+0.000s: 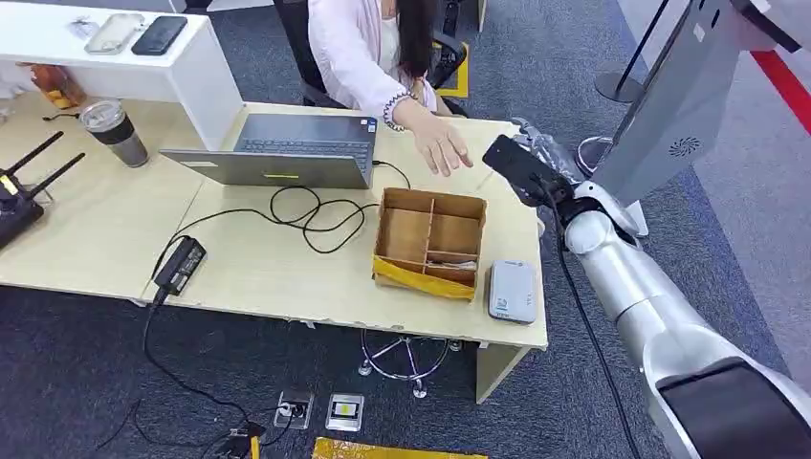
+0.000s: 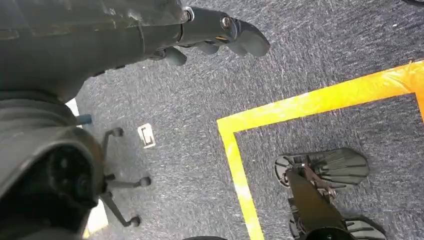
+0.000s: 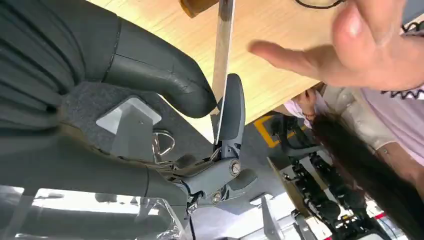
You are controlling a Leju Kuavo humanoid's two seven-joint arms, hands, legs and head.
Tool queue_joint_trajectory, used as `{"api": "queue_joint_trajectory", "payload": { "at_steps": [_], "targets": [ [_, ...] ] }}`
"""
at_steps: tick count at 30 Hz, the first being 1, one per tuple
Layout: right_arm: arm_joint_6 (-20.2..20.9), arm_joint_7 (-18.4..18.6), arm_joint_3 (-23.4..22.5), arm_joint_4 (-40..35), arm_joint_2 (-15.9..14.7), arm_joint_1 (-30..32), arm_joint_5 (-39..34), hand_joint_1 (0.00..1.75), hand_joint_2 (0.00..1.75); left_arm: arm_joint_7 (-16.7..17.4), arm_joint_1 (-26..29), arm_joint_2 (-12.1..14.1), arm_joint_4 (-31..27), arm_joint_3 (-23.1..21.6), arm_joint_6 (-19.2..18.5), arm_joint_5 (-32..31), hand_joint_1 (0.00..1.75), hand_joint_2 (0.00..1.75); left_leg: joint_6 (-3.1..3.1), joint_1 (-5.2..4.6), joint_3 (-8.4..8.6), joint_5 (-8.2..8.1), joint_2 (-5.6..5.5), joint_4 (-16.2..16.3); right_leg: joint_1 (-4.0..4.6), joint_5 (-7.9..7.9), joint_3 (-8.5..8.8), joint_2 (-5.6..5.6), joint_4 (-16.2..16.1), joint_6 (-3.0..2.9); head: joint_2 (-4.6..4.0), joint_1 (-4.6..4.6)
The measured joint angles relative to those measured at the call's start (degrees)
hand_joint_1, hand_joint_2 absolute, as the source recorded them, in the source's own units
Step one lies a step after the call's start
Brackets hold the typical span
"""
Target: Pass the card to the sensor for recognition and then transmit it.
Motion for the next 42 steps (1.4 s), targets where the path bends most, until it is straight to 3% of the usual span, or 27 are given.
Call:
{"api": "queue_joint_trajectory", "payload": {
  "at_steps": [17,18,19,28,29,34,42],
  "targets": [
    [-1.2,0.0,0.0,2.1,1.2,-0.1,0.8,1.75,1.75,0.4,-0.4,0.0,0.0,-0.5,-0.8,-0.4,0.00,0.00,0.00,0.00,0.00,0.00,-0.01,0.0,0.00,0.00,0.01,-0.01,0.0,0.00,0.00,0.00],
    [-1.2,0.0,0.0,2.2,1.2,-0.1,0.8,0.35,1.75,0.4,-0.4,0.0,0.0,-0.5,-0.8,-0.4,0.00,0.00,0.00,0.00,0.00,0.00,0.00,0.0,0.00,0.00,0.00,-0.01,0.0,0.00,0.00,-0.02],
    [-1.2,0.0,0.0,2.2,1.2,-0.1,0.8,0.00,0.00,0.4,-0.4,0.0,0.0,-0.5,-0.8,-0.4,0.00,0.00,0.00,0.00,-0.01,0.00,0.00,0.0,0.00,0.00,0.00,-0.01,0.0,0.00,0.00,-0.02],
    [-2.2,-1.1,0.0,2.2,1.2,-0.1,0.7,0.00,0.00,0.4,-0.4,0.0,0.0,-1.0,-0.7,-0.2,0.00,0.00,0.00,0.00,0.01,0.00,0.00,0.0,0.00,0.01,0.00,-0.01,0.0,-0.01,0.00,-0.02],
    [-2.6,-1.1,0.0,2.2,1.2,-0.1,0.9,0.00,1.75,0.4,-0.4,0.0,0.0,-1.0,-0.7,0.1,0.00,0.00,0.00,0.00,0.01,0.00,0.00,0.0,0.00,0.01,0.00,-0.01,0.0,-0.01,0.00,-0.02],
    [-5.0,-0.9,0.0,2.1,1.0,0.4,2.3,0.00,1.75,0.4,-0.1,0.1,0.0,-1.0,-0.8,1.0,0.00,0.00,0.00,0.00,0.03,0.00,0.01,0.0,0.00,0.01,0.00,0.00,0.0,-0.01,0.00,-0.02],
    [-7.3,0.4,-0.1,-1.9,-2.5,2.8,4.2,0.00,1.75,-0.6,0.7,0.5,0.0,-1.0,-0.8,2.6,0.00,0.00,0.00,-0.01,0.05,0.00,0.01,0.0,-0.01,0.01,0.01,0.00,0.0,-0.01,0.00,-0.04]
  ]
}}
